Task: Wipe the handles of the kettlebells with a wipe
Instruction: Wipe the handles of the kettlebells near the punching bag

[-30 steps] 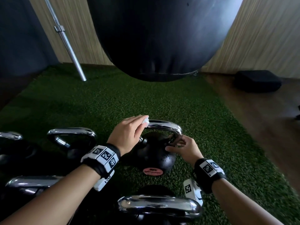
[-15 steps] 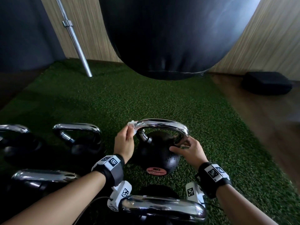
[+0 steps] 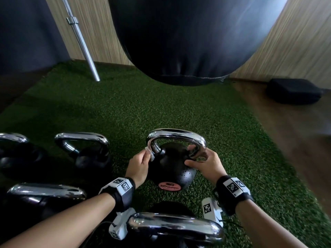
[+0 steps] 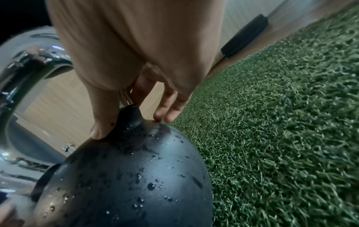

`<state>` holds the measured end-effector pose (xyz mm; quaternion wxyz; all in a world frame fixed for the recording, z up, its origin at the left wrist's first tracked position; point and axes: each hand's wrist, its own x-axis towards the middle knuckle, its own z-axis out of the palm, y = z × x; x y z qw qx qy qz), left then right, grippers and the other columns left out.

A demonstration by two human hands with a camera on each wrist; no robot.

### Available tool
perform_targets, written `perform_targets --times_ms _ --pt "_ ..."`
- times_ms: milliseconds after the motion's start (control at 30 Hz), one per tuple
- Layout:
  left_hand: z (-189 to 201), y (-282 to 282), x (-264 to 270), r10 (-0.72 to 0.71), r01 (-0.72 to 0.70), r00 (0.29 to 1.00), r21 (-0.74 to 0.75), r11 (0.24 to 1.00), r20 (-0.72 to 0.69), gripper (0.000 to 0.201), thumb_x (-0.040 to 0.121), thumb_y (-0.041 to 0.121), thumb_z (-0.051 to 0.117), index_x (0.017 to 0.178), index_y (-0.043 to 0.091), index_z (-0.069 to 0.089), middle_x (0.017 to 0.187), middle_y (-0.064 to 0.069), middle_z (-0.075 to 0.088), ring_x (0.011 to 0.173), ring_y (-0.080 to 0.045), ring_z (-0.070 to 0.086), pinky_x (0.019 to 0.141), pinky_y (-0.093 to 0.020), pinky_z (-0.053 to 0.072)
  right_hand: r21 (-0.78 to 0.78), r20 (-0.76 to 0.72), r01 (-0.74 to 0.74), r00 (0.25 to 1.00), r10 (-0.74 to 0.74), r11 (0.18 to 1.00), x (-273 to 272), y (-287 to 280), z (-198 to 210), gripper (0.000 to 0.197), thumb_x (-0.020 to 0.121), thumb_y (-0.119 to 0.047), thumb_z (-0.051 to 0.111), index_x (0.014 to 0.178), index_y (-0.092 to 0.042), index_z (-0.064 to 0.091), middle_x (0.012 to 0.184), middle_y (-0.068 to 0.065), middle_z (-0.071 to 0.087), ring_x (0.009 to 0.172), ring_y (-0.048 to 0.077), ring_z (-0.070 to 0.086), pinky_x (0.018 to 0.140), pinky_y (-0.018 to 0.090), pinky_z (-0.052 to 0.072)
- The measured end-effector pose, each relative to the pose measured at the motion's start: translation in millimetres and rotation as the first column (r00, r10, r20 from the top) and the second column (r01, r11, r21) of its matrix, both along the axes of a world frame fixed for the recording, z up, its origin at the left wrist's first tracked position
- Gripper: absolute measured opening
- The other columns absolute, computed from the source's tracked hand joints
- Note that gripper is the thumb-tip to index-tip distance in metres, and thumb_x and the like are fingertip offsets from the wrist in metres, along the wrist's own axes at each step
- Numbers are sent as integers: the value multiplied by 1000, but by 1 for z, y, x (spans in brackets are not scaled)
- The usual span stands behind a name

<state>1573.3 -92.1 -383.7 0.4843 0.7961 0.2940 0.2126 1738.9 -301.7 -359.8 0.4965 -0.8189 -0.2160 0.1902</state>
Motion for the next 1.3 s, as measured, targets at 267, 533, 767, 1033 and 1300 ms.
perform_targets --times_ms 267,533,767,1033,1300 --pt "18 -6 2 17 -16 1000 -53 998 4 36 99 47 57 81 18 68 79 5 73 70 2 67 69 -24 50 -47 40 13 999 -11 999 -9 -5 16 45 62 -35 97 97 -25 72 94 -9 77 91 8 71 83 30 56" --pt "27 6 40 -42 41 998 -18 999 -51 43 100 47 56 90 9 73 80 -1 72 70 -13 64 61 -23 45 -182 429 -124 883 192 976 -39 -38 14 30 77 -5 80 99 -24 75 96 -18 72 81 -9 62 70 3 43" --pt "43 9 84 -177 186 976 64 980 -127 40 99 22 64 61 10 58 60 -9 60 55 -21 50 59 -30 32 -264 627 -243 692 358 933 -66 -34 15 56 68 11 68 117 -16 74 94 4 68 82 12 59 76 -1 37" --pt "53 9 79 -289 250 955 -342 906 -68 28 104 26 53 92 7 70 93 -16 67 86 -23 57 80 -32 43 -267 496 -238 797 345 934 -32 9 36 25 82 -36 55 92 -24 73 101 -6 71 96 13 61 88 34 55" --pt "55 7 81 -122 109 987 -127 986 -101 23 91 20 76 110 7 78 105 0 78 99 -13 71 97 -28 53 -200 117 -279 945 306 939 -2 46 -11 55 74 -58 75 123 -38 61 121 -9 67 123 22 58 104 50 49"
